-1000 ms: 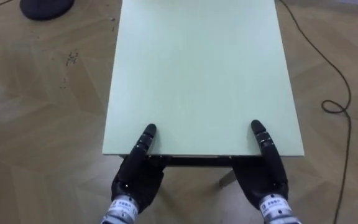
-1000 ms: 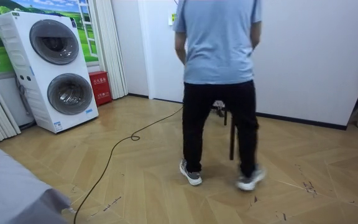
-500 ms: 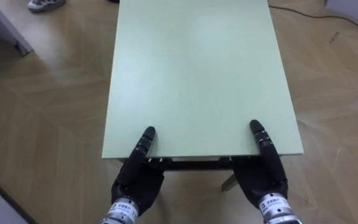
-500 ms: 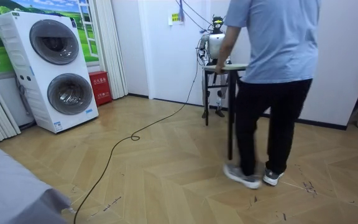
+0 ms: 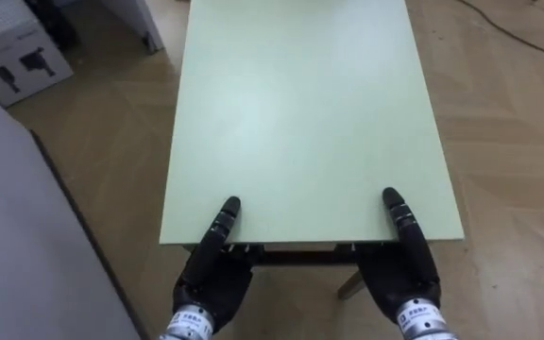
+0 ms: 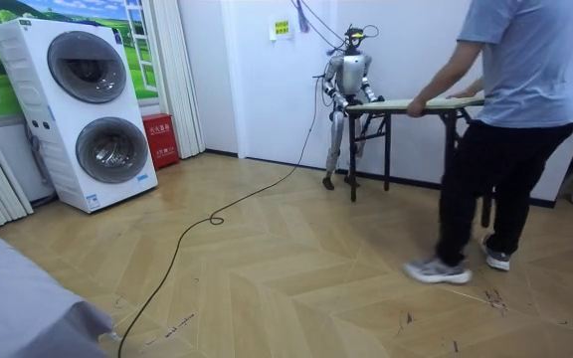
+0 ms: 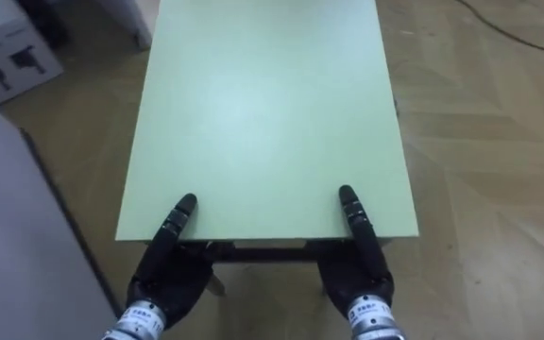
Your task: Move table with human
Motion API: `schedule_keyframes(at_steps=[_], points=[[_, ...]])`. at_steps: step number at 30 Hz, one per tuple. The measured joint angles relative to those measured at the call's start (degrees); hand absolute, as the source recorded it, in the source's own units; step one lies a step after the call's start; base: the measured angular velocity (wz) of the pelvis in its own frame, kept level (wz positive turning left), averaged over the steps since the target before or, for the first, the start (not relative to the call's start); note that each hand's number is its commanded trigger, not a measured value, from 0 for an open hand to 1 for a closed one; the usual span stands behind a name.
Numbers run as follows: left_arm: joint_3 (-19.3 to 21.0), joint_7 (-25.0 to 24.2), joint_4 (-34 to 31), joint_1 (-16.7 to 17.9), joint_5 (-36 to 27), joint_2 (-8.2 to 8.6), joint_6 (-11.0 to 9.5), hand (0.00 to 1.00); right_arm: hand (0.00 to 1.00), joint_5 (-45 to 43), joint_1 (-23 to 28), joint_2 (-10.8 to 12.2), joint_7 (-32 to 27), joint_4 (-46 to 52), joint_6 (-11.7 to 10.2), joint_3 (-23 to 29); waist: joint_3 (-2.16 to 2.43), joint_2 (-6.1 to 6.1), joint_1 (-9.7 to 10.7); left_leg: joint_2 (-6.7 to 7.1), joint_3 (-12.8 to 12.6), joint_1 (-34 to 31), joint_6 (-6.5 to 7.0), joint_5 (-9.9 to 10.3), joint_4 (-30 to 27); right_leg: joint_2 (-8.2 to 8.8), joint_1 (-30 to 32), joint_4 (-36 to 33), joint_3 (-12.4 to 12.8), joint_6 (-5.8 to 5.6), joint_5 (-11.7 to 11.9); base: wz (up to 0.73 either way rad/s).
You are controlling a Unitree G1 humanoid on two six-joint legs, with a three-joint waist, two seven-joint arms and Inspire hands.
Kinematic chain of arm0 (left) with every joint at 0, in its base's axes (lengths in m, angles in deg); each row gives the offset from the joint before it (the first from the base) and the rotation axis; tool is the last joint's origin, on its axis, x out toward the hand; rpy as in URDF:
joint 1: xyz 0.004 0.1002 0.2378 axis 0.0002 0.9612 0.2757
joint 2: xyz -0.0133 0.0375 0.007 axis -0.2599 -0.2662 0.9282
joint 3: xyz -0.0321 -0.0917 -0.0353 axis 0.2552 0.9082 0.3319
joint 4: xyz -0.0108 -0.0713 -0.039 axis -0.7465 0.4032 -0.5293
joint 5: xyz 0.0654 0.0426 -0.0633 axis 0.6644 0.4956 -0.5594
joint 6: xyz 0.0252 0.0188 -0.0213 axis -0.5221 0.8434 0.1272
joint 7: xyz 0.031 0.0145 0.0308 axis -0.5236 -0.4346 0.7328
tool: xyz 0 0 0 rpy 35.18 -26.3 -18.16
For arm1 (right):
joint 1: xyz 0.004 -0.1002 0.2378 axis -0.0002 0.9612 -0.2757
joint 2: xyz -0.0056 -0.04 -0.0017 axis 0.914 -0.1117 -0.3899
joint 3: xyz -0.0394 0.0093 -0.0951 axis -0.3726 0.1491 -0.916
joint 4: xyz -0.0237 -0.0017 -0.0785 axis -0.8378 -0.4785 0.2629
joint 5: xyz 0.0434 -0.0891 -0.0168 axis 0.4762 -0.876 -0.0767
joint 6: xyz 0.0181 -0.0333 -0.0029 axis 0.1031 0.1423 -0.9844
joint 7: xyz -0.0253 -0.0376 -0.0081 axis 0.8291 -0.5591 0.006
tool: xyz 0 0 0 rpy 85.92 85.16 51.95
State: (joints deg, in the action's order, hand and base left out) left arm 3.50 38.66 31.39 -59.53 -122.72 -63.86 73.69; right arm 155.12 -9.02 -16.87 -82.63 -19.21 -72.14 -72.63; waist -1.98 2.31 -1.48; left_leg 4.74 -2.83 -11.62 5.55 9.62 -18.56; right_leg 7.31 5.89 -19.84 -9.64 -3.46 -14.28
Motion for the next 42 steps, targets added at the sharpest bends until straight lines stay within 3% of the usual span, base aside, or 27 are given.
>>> schedule_keyframes(at_steps=[4,7,10,12,13,14,16,21,24,28,33,35,38,39,40,41,42], points=[[0.1,0.2,-0.6,0.1,0.0,-0.28,0.0,1.0,1.0,0.0,-0.4,0.0,0.0,0.0,-0.7,-1.0,0.03,-0.4,-2.5,-0.23,1.5,-0.1,-0.41,-0.3,0.1,-0.8,-1.8,2.4,-1.0,0.59,0.6,0.25],[0.5,0.3,-0.8,0.4,0.0,-0.83,-0.1,1.0,1.0,0.0,-0.4,0.1,0.0,0.0,-0.8,-1.6,0.03,-0.57,-3.1,-0.26,2.1,-0.2,-0.64,-0.5,0.2,-1.06,-3.3,3.8,-2.4,0.69,0.8,0.38],[0.6,0.7,-1.6,0.6,0.0,-1.1,-0.1,1.0,1.0,0.2,-0.4,0.4,0.0,0.0,-1.3,-2.1,0.06,-0.75,-2.9,0.02,3.4,-1.6,-0.76,-0.6,-0.9,-1.35,-4.4,4.5,-6.2,0.78,1.1,0.66],[0.5,0.9,-1.6,0.6,-0.1,-1.5,0.0,1.0,1.0,0.7,-0.2,0.2,0.0,0.0,-1.5,-2.1,0.09,-0.8,-1.0,-0.15,2.4,-2.0,-0.43,-1.1,-1.2,-1.44,-6.0,5.1,-9.0,0.79,1.1,1.17],[0.4,1.0,-1.6,0.5,-0.1,-1.72,0.1,1.0,1.0,0.7,-0.2,0.2,-0.1,0.0,-1.5,-2.0,0.1,-0.81,0.3,-0.87,0.3,-2.3,-0.02,-1.4,-1.1,-1.53,-6.8,5.3,-9.9,0.81,1.0,1.23],[0.4,1.0,-1.8,0.6,-0.1,-1.87,0.1,1.0,1.0,0.7,-0.2,0.2,-0.1,0.0,-1.4,-1.9,0.11,-0.84,1.1,-1.62,-3.4,-2.7,0.53,-1.7,-0.9,-1.67,-7.4,5.8,-10.5,0.8,1.0,1.13],[0.4,1.0,-1.9,0.6,-0.1,-1.89,0.1,1.0,1.0,0.7,-0.3,0.2,-0.3,0.0,-1.3,-1.8,0.11,-0.86,0.8,-2.07,-5.6,-2.8,1.07,-2.1,-0.3,-1.91,-7.8,6.4,-10.9,0.78,1.0,0.7],[1.0,1.1,-1.9,0.6,-0.1,-1.99,-0.1,1.0,1.0,0.4,-1.3,0.3,-1.7,0.0,-1.0,-2.3,0.13,-0.81,-1.7,-1.75,-4.6,-2.9,1.24,-2.6,-0.3,-2.22,-8.1,6.1,-11.0,0.77,1.0,0.26],[1.0,1.1,-1.9,0.6,-0.2,-1.92,-0.1,1.0,1.0,0.4,-1.2,0.1,-1.7,0.0,-1.0,-2.1,0.25,-0.54,-2.0,-1.01,-2.8,-3.3,1.56,-3.0,-0.4,-2.14,-8.0,5.4,-10.7,0.77,0.9,0.32],[0.6,1.9,-1.9,0.6,-0.2,-1.05,-0.1,1.0,1.0,0.4,-1.0,0.0,-1.9,0.0,-0.9,-1.9,0.28,-0.16,-2.2,-0.3,-1.2,-3.4,1.9,-3.1,-0.7,-2.03,-7.8,4.0,-8.5,0.7,0.9,0.22],[0.2,2.4,-1.8,0.8,-0.2,-1.05,-0.2,1.0,1.0,0.3,-0.7,0.2,-2.5,0.0,-0.8,-1.8,0.32,0.43,-2.4,0.72,-0.8,-3.5,2.6,-3.4,-0.7,-0.82,-6.6,0.8,-7.5,-0.14,0.0,0.09],[-0.2,2.5,-1.7,1.7,-0.2,-0.52,-0.2,1.0,1.0,-0.1,-0.3,-0.1,-2.5,0.0,-0.4,-1.5,0.38,0.52,-2.4,1.14,-0.3,-3.3,3.13,-3.4,-0.7,-0.06,-4.6,-3.2,-5.6,-0.59,-0.7,0.09],[-0.5,2.5,-1.3,2.2,-0.2,-0.33,-0.3,1.0,1.0,-0.5,0.1,-0.2,-2.8,-0.1,0.8,-0.9,0.36,0.55,-2.2,1.38,0.3,-3.2,3.56,-3.4,-0.9,0.88,0.8,-6.8,-1.6,-0.32,-2.0,0.14],[-0.5,2.5,-1.0,2.2,-0.2,-0.24,-0.4,1.0,1.0,-0.5,0.2,-0.1,-2.9,-0.1,0.8,-0.9,0.36,0.55,-2.0,1.67,0.6,-3.2,3.62,-3.4,-1.0,1.1,2.0,-6.6,-1.0,-0.19,-1.9,0.35],[-0.6,2.5,-0.5,2.1,-0.2,0.07,-0.4,1.0,1.0,-0.6,0.7,0.1,-2.9,-0.1,0.7,-0.8,0.38,0.49,-1.5,2.5,1.0,-3.1,3.86,-3.2,-1.2,1.58,3.9,-5.1,-0.5,-0.13,-0.3,0.54],[-0.9,2.5,0.5,2.1,0.0,0.18,-0.4,1.0,1.0,-0.6,1.1,0.1,-2.9,-0.4,0.6,-0.8,0.6,0.93,-0.5,2.98,1.1,-2.9,3.81,-2.9,-1.5,1.7,4.7,-4.5,0.4,-0.8,1.6,0.6],[-0.9,2.5,1.1,2.0,0.1,0.22,-0.3,1.0,1.0,-0.6,1.3,0.0,-2.9,-0.5,0.6,-0.7,0.8,1.11,-0.2,3.0,0.9,-2.8,3.62,-2.7,-1.3,1.69,4.4,-4.3,0.3,-1.01,1.4,0.36]])
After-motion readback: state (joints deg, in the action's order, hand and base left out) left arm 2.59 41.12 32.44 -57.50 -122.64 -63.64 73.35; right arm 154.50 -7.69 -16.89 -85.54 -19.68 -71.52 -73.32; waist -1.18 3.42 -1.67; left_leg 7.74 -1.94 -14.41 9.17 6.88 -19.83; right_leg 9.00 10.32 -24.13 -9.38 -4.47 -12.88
